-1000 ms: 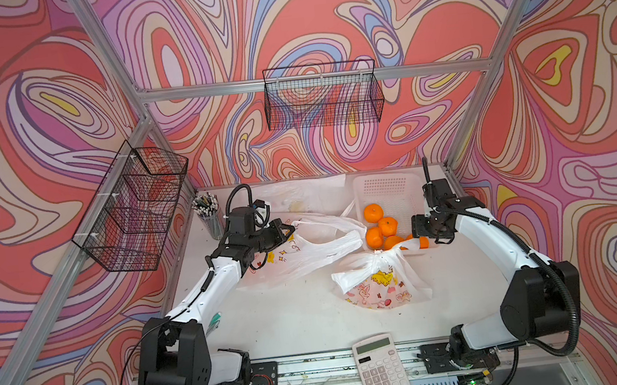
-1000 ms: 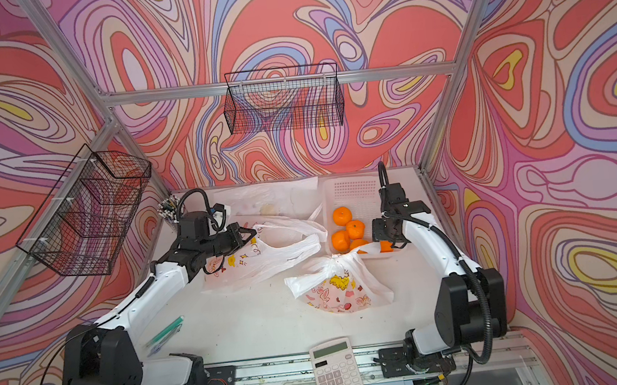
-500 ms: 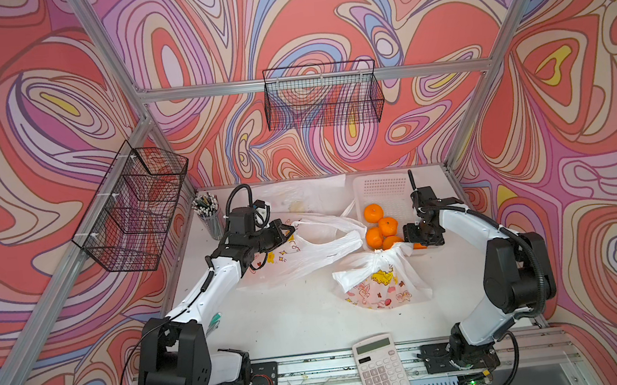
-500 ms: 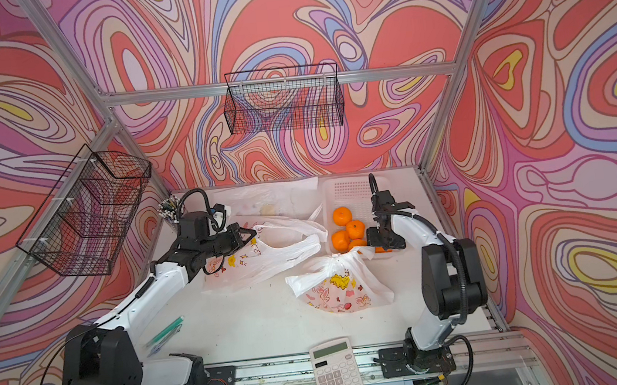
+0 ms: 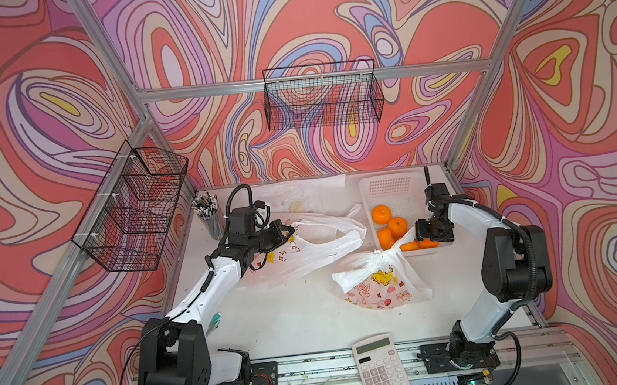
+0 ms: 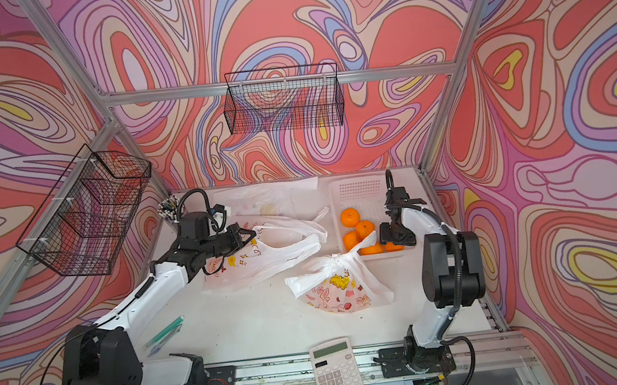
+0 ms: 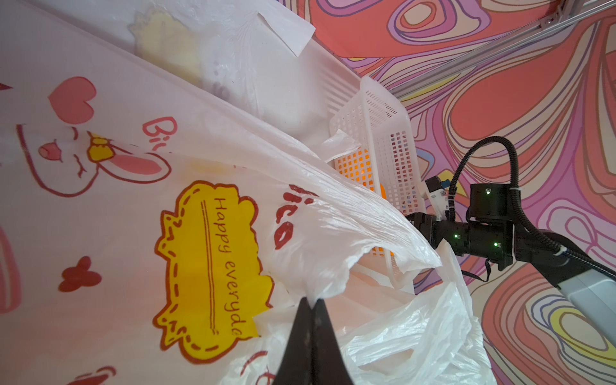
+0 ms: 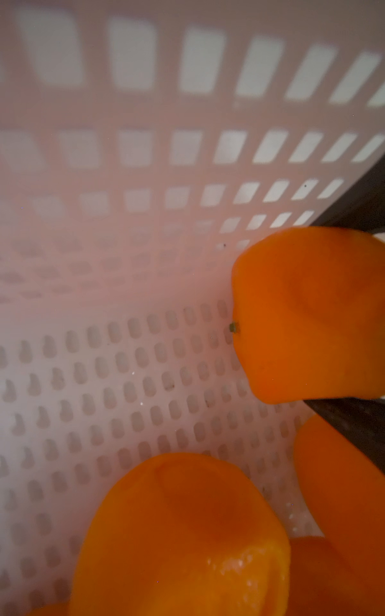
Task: Place the oranges into plastic bags & tie knots
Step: Pick up the orange from the basket.
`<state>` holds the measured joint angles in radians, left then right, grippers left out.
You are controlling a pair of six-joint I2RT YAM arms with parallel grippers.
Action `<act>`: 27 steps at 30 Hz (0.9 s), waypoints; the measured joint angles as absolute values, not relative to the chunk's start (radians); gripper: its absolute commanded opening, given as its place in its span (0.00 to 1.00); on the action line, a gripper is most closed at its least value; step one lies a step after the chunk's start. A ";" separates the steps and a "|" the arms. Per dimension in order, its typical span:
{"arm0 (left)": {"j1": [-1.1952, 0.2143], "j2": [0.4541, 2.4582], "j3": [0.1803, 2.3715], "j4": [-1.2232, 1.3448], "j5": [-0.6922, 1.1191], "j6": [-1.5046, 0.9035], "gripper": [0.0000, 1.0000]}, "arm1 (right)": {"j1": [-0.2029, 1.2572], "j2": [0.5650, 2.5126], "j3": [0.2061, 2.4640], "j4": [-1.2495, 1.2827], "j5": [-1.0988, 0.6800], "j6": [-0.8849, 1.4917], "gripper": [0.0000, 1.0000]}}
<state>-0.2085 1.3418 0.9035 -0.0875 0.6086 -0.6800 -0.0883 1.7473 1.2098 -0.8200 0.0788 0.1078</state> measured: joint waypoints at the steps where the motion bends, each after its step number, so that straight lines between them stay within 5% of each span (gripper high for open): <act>1: -0.208 1.342 0.904 -0.088 0.608 -0.680 0.00 | -0.107 1.755 1.218 -0.819 0.081 0.100 0.65; 3: -0.208 1.342 0.904 -0.090 0.608 -0.680 0.00 | -0.138 1.770 1.234 -0.816 0.081 0.087 0.57; 15: -0.208 1.342 0.915 -0.101 0.612 -0.676 0.00 | -0.235 1.766 1.257 -0.797 0.062 0.051 0.51; 27: -0.208 1.342 0.917 -0.102 0.634 -0.676 0.00 | -0.232 1.494 1.280 -0.765 -0.171 0.069 0.48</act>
<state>-0.2085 1.3418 0.9169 -0.1017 0.6342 -0.6762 -0.2321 1.4940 1.2804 -0.7647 -0.1711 0.0689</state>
